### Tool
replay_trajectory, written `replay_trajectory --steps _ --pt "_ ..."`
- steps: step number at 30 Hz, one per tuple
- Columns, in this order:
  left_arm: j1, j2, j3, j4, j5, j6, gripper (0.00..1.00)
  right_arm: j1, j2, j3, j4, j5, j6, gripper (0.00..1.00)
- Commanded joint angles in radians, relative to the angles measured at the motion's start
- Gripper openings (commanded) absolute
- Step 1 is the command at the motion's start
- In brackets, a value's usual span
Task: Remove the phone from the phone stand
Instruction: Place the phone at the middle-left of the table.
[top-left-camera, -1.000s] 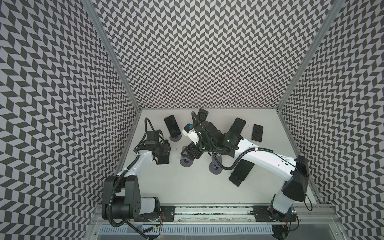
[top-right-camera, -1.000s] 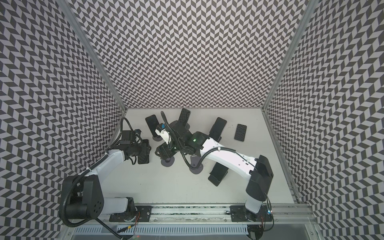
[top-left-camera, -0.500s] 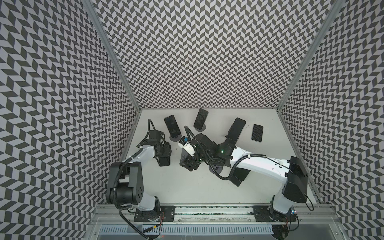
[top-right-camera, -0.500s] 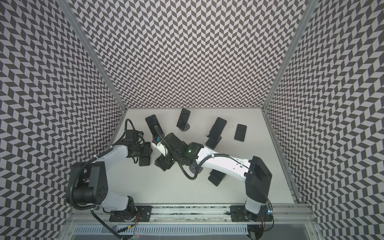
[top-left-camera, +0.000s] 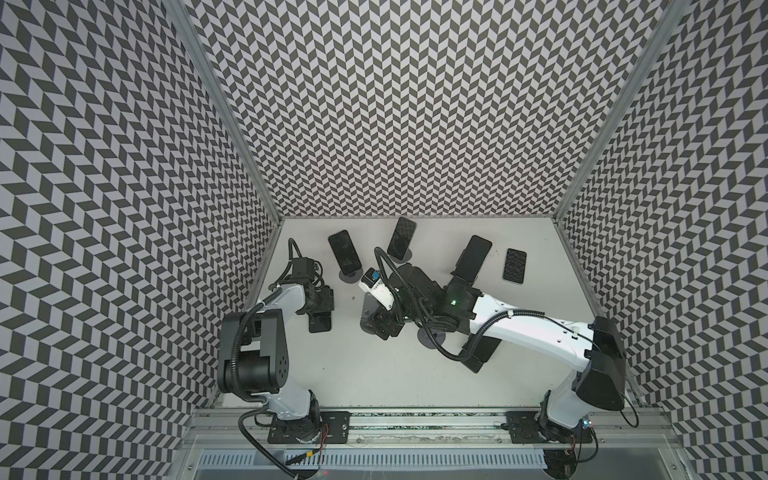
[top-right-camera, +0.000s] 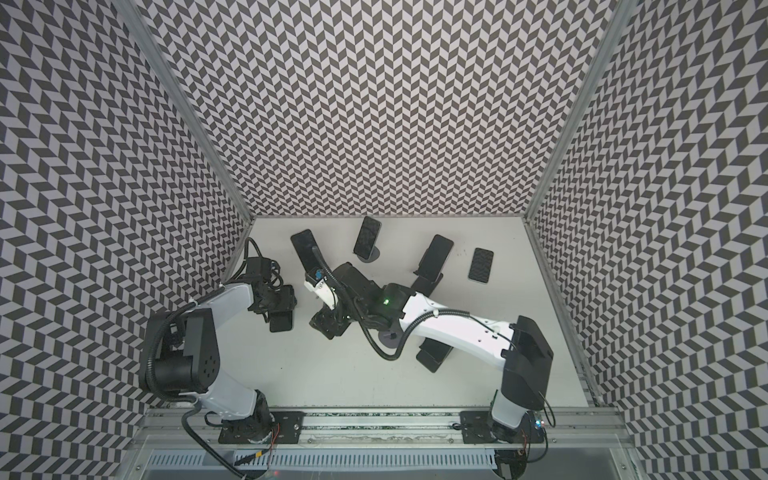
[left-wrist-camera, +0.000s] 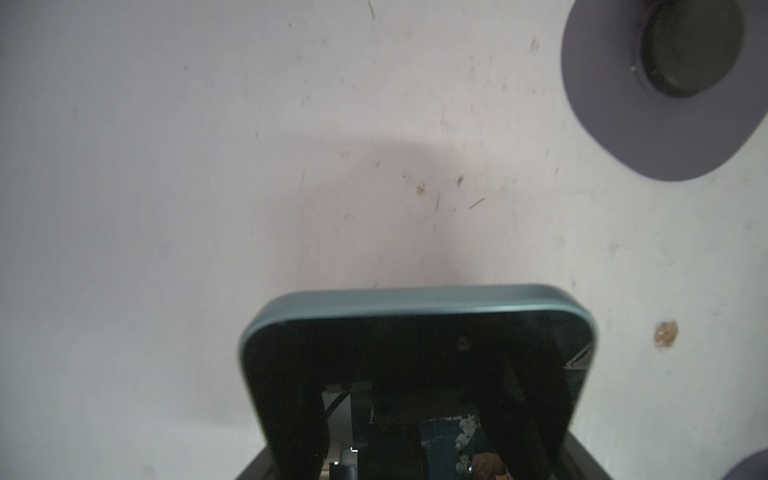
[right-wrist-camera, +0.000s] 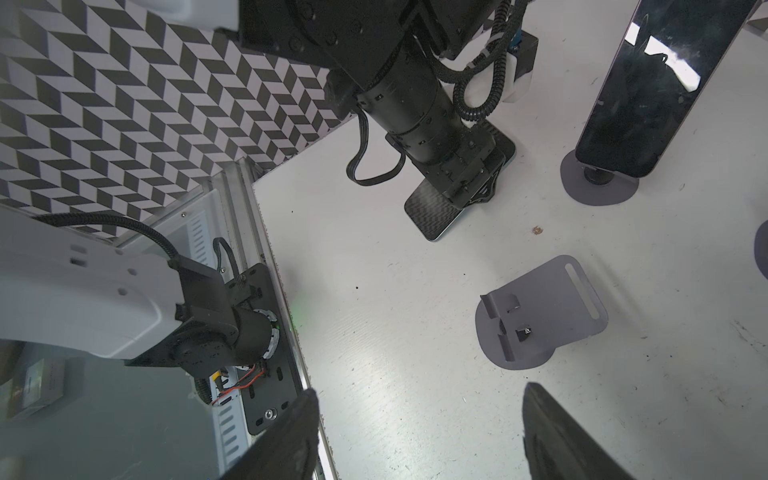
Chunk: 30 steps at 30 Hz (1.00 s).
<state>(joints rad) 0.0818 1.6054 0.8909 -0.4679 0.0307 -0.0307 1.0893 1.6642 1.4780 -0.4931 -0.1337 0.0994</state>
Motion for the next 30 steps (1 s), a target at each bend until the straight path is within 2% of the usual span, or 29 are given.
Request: replay_trajectory --steps 1,11,18,30 --pt "0.01 0.01 0.035 -0.008 -0.012 0.018 0.62 0.006 -0.039 -0.024 0.028 0.021 -0.011 0.75" --pt "0.013 0.022 0.01 0.011 -0.041 0.008 0.7 0.007 -0.052 -0.037 0.027 0.037 -0.006 0.75" --pt "0.015 0.039 0.005 0.019 -0.064 -0.006 0.85 0.006 -0.056 -0.039 0.01 0.062 -0.009 0.76" --pt "0.015 0.037 0.005 0.016 -0.06 -0.01 0.86 0.006 -0.055 -0.036 -0.002 0.065 0.0 0.76"
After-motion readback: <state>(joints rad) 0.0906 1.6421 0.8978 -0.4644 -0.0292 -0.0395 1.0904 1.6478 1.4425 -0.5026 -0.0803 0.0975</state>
